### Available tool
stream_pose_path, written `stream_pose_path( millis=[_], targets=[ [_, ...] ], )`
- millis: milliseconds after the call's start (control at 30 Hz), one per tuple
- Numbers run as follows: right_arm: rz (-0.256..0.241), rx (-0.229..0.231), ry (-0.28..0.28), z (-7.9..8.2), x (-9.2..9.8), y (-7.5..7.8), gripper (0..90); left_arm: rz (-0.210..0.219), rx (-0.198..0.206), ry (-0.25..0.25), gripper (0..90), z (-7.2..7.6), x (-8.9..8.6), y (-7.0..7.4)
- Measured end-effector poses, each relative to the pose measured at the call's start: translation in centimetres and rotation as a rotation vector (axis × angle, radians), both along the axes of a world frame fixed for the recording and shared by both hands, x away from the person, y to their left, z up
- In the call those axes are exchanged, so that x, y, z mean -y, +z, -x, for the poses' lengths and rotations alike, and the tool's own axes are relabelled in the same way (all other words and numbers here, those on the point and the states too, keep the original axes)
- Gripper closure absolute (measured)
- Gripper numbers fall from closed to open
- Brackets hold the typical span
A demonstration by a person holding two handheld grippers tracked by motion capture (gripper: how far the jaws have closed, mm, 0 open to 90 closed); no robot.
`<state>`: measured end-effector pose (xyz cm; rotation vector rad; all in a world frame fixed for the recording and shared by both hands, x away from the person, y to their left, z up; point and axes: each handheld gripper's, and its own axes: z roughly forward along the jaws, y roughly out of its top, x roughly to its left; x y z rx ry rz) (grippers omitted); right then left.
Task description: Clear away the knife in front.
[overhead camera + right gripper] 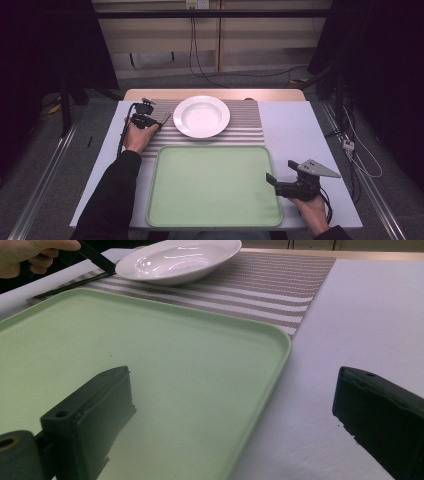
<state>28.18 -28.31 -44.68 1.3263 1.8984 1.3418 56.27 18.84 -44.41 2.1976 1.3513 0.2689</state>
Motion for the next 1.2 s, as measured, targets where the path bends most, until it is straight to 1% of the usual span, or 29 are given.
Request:
stream_pose_path(
  millis=[33, 100, 200, 267, 367, 467, 533, 600, 667, 833, 900, 1000, 1100, 1167, 1200],
  targets=[
    [0.000, 0.000, 0.001, -0.01, -0.02, 0.00, 2.7, -0.009, 0.000, -0.002, 77.3, -0.06, 0.12, 0.02],
    [0.000, -0.001, 0.001, -0.01, -0.02, -0.01, 2.7, -0.020, -0.009, -0.013, 78.2, -0.20, 0.23, 0.12],
    [-0.001, -0.001, 0.001, 0.00, 0.00, -0.01, 2.8, -0.012, -0.019, -0.015, 78.3, -0.32, 0.13, 0.11],
    [-0.002, -0.002, 0.001, 0.00, 0.00, -0.01, 2.8, -0.013, -0.021, -0.012, 78.4, -0.35, 0.13, 0.11],
    [-0.001, -0.002, 0.002, 0.00, -0.05, -0.01, 2.8, -0.030, -0.018, -0.011, 78.8, -0.36, 0.35, 0.14],
    [0.001, -0.001, 0.006, -0.03, -0.12, -0.01, 2.9, -0.041, -0.018, -0.022, 78.7, -0.36, 0.46, 0.17],
    [0.003, -0.001, 0.007, -0.06, -0.16, 0.01, 2.8, -0.037, -0.019, -0.013, 79.2, -0.31, 0.50, 0.16],
    [0.006, -0.001, 0.010, -0.08, -0.22, 0.01, 2.8, -0.046, -0.016, -0.022, 79.5, -0.35, 0.53, 0.19],
    [0.010, -0.001, 0.013, -0.09, -0.24, 0.00, 2.8, -0.044, -0.019, -0.022, 79.7, -0.39, 0.53, 0.21],
    [0.004, -0.001, 0.010, -0.08, -0.19, 0.00, 2.9, -0.057, -0.016, -0.019, 79.8, -0.31, 0.67, 0.28],
    [0.005, -0.001, 0.009, -0.08, -0.19, 0.01, 2.9, -0.053, -0.021, -0.019, 79.9, -0.33, 0.61, 0.31],
    [0.003, -0.001, 0.007, -0.11, -0.17, -0.02, 2.9, -0.036, -0.025, -0.013, 79.9, -0.32, 0.44, 0.30],
    [0.003, -0.001, 0.006, -0.10, -0.16, -0.02, 2.9, -0.043, -0.028, -0.018, 79.8, -0.24, 0.44, 0.36],
    [0.003, -0.002, 0.006, -0.10, -0.16, -0.02, 2.9, -0.040, -0.028, -0.013, 79.9, -0.20, 0.45, 0.36],
    [0.003, -0.002, 0.007, -0.09, -0.17, -0.01, 2.9, -0.043, -0.031, -0.019, 79.9, -0.20, 0.37, 0.42]
  ],
)
